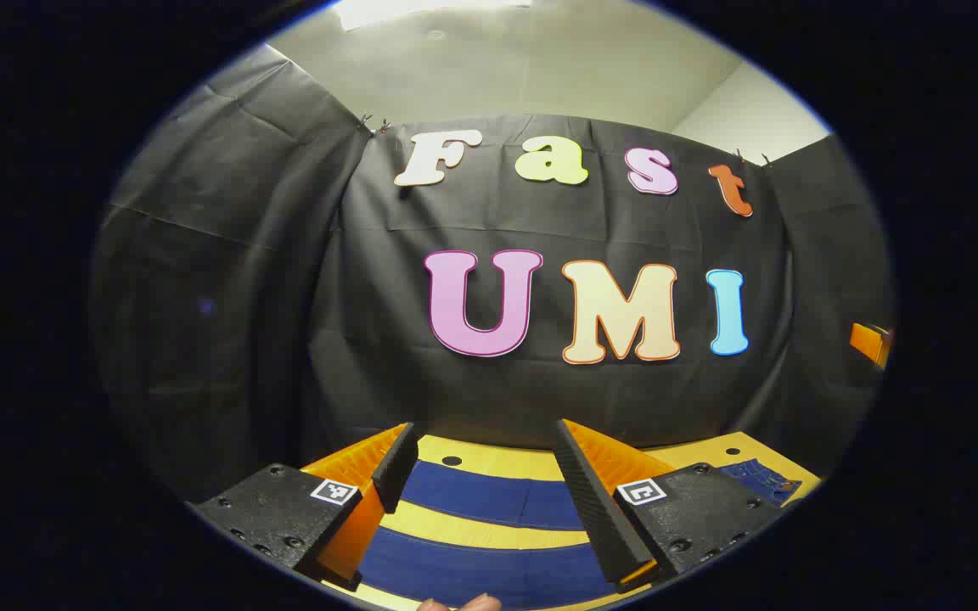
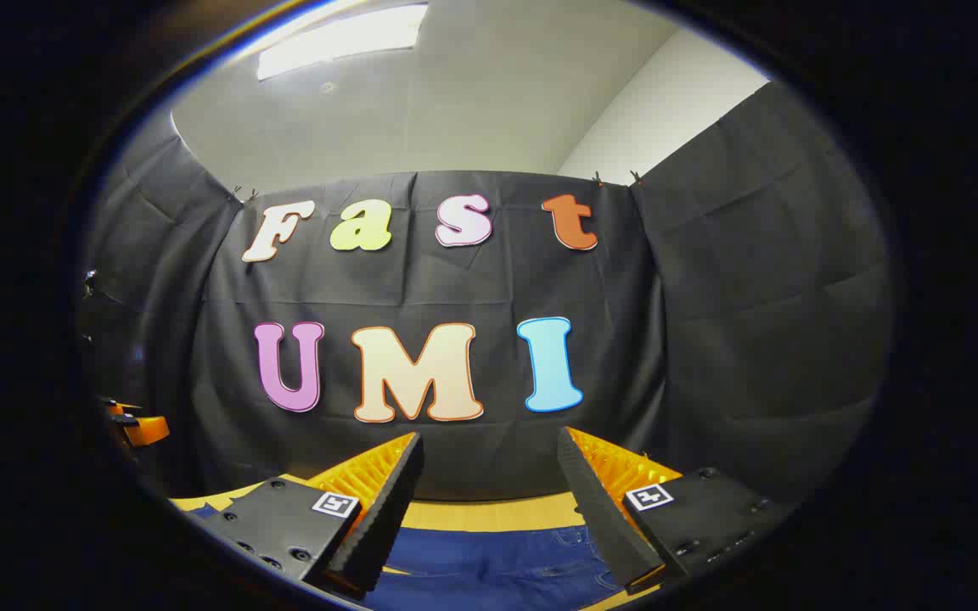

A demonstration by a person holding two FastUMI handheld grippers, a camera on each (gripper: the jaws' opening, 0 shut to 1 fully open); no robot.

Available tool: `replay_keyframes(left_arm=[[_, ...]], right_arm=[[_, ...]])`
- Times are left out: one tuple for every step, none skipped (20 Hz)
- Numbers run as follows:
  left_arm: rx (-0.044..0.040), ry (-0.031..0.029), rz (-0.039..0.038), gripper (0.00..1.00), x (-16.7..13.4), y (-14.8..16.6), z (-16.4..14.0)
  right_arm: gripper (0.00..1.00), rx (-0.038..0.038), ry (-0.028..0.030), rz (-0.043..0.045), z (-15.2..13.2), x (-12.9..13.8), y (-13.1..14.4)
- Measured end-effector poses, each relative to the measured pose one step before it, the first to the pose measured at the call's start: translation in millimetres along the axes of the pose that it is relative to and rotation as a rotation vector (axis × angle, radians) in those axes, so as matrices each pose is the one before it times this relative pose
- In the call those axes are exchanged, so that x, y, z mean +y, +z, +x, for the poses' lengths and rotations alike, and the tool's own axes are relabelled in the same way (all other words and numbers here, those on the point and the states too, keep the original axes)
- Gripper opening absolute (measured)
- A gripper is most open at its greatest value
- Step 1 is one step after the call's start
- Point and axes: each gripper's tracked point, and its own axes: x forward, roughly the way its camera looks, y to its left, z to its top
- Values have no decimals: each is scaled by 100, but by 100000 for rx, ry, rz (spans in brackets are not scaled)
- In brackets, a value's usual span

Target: Grasp the waist and the cuffs of the jeans and fold them to make the two legs overlap; first hold the waist and fold one-third of the jeans toward the cuffs, then hold the cuffs and fold the remaining one-third in the same direction to finish folding.

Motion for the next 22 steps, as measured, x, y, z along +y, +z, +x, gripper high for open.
replay_keyframes(left_arm=[[495, 289, 414, 94, 165, -198, -57], [276, 337, 77, 94, 191, -20, -109], [160, 172, -152, 96, 93, -43, -177], [76, 131, 94, 94, 66, 10, -121], [53, 402, 195, 94, 251, -148, -17], [535, 213, 102, 94, 209, -93, -73], [64, 104, -6, 94, 192, -70, -27], [422, 198, 111, 94, 138, -75, -87], [108, 94, 152, 94, 236, -163, -125], [5, 75, 25, 95, 128, 56, -68], [-339, 113, 35, 94, 152, 86, -113], [-73, 74, 57, 95, 254, -92, -8], [87, -124, 230, 93, 182, -22, -115], [424, -282, 943, 94, 272, -278, -165], [284, -428, 956, 95, 205, -101, -3], [299, -689, 1560, 94, 268, -314, -48], [531, -966, 1542, 94, 257, -262, -20], [1078, -1114, 2255, 95, 287, -573, -42], [1634, -1272, 2872, 95, 310, -649, 19], [1440, -1400, 3062, 95, 414, -772, -89], [2173, -1718, 3341, 94, 334, -938, 93], [2377, -1774, 3585, 94, 438, -877, -119]], right_arm=[[98, 228, -85, -81, 39, -46, -88], [98, 351, -36, 100, -76, -7, -69], [100, 242, -78, 271, -12, 205, -124], [98, 88, 455, 397, -47, 347, -36], [98, 116, 978, 165, -61, 537, -150], [98, -126, 949, -279, -152, 543, -2], [95, -1, 997, -583, -47, 432, -91], [98, 339, 674, -700, -6, 371, -198], [95, 815, 318, -286, -113, 199, -306], [95, 401, 296, 201, -108, 193, -198], [95, 269, -91, 278, -61, 71, -7], [95, -8, -276, 193, -79, -16, 58], [95, -232, -278, 202, -69, 25, 94], [98, -530, -384, 197, 2, 76, 194], [98, -124, -237, 55, -27, 17, 40], [98, -46, -153, 105, -104, 144, -174], [98, 204, -219, -57, -22, 12, -124], [98, 514, -329, -82, -50, -28, -182], [98, 505, -184, -81, -126, 104, -274], [98, 395, -204, -268, -67, 81, -230], [98, 327, -365, -537, -162, 48, -320], [98, 261, -532, -655, -117, 70, -339]])
